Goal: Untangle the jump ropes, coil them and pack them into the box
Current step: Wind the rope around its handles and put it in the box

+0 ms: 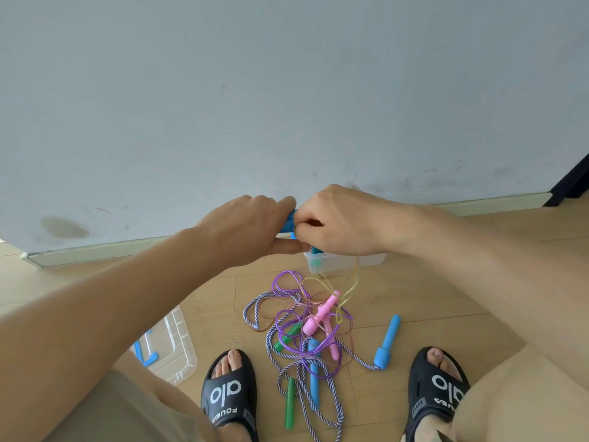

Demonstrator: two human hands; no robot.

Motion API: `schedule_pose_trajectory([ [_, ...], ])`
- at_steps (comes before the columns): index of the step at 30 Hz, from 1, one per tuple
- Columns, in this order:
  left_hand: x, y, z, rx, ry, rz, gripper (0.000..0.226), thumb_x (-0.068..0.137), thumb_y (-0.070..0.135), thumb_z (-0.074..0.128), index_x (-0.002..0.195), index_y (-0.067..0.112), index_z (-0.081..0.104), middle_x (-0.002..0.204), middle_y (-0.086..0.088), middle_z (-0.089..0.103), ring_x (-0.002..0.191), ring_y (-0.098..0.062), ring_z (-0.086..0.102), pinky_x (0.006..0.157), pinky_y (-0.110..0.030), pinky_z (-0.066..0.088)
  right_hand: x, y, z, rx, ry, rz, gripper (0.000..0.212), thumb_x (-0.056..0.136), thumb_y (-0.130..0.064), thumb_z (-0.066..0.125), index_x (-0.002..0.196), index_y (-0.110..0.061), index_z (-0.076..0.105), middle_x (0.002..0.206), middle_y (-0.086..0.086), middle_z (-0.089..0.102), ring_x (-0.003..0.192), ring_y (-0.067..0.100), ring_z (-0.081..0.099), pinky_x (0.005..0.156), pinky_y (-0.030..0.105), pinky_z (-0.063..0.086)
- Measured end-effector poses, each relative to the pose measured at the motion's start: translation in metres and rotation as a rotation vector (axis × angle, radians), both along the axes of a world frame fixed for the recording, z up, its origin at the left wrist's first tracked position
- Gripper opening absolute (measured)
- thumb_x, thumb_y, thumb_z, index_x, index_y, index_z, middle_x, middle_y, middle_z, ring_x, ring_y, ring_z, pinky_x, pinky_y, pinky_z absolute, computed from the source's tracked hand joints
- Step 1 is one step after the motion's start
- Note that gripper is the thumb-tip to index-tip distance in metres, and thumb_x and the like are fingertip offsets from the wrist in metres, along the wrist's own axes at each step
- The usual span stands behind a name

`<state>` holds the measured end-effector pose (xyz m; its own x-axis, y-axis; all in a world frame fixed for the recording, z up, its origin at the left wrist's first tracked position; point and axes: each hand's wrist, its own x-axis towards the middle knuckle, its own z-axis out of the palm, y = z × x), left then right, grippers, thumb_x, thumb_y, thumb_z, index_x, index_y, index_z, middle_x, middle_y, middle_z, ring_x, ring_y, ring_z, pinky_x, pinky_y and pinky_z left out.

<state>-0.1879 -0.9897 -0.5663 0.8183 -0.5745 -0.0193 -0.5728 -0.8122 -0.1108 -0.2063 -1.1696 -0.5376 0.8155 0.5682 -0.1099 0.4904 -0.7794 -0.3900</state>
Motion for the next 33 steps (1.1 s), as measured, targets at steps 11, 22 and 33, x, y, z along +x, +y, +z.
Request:
schedule_pose_trajectory([
  [11,-0.011,0.003,0.004,-0.067,0.032,-0.186,0.055,0.089,0.07,0.021,0.115,0.035,0.055,0.088,0.006,0.06,0.07,-0.02,0.059,0.064,-0.026,0.038,0.006,-0.016,0.01,0.3,0.529,-0.036,0.026,0.091,-0.016,0.056,0.075,-0.003,0.072,0.059,0.007,0.042,0.054,0.02,0.028,0.048,0.03,0.022],
  [22,-0.008,0.005,-0.004,-0.02,0.227,0.019,0.052,0.088,0.072,0.037,0.1,0.022,0.047,0.075,0.005,0.052,0.067,-0.017,0.053,0.063,-0.035,0.042,0.017,-0.029,0.007,0.454,0.582,-0.141,0.029,0.098,-0.023,0.058,0.075,-0.006,0.064,0.054,-0.002,0.037,0.045,0.011,0.024,0.045,0.024,0.019],
  [33,0.006,0.017,-0.009,-0.265,0.332,0.221,0.041,0.101,0.052,0.038,0.103,0.011,0.045,0.079,-0.008,0.056,0.071,-0.029,0.056,0.059,-0.033,0.039,0.019,-0.032,-0.015,0.315,0.515,-0.324,0.023,0.1,-0.025,0.051,0.12,-0.017,0.043,0.099,0.007,0.07,0.056,0.02,0.066,0.051,0.03,0.052],
])
